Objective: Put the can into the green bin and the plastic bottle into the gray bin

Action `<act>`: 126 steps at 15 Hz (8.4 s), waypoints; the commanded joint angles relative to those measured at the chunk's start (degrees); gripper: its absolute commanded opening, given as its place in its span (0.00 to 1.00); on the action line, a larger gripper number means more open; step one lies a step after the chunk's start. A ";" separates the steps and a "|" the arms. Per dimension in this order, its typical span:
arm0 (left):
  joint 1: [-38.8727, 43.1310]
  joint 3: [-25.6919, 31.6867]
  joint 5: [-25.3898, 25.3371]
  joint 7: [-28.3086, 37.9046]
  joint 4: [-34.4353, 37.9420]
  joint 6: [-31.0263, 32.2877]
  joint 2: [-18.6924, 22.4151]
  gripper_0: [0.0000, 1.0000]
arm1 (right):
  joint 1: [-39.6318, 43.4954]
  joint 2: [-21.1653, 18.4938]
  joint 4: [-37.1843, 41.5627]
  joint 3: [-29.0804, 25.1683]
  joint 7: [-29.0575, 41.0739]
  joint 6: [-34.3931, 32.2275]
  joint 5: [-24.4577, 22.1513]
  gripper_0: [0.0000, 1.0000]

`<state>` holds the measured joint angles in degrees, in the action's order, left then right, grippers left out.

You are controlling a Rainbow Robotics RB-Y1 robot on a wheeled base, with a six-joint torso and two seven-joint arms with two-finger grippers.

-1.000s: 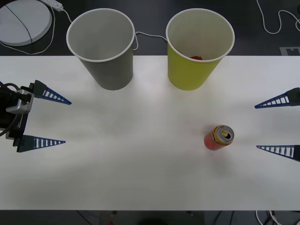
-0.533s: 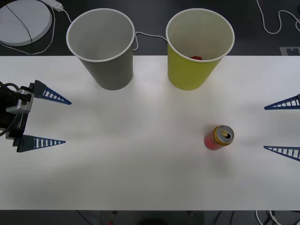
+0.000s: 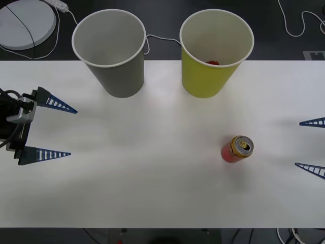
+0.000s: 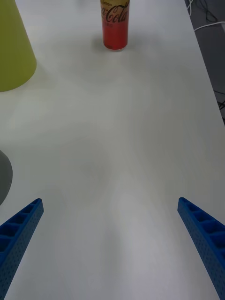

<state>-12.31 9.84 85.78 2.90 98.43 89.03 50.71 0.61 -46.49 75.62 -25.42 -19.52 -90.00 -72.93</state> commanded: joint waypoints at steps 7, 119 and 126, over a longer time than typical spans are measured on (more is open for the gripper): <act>0.00 0.00 0.00 0.00 0.00 0.00 0.00 1.00 | -3.34 1.14 -20.60 7.31 -15.82 0.00 9.03 1.00; 0.00 0.00 0.00 0.00 0.00 0.00 0.00 1.00 | -75.58 5.01 -5.22 50.38 90.53 0.00 -46.51 0.00; 0.00 0.00 0.00 0.00 0.00 0.00 0.00 1.00 | -75.67 4.57 -5.22 50.38 86.31 0.00 -45.55 1.00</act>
<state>-12.30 9.84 85.78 2.90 98.44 89.03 50.71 -75.06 -41.69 70.40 24.97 67.31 -90.00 -118.70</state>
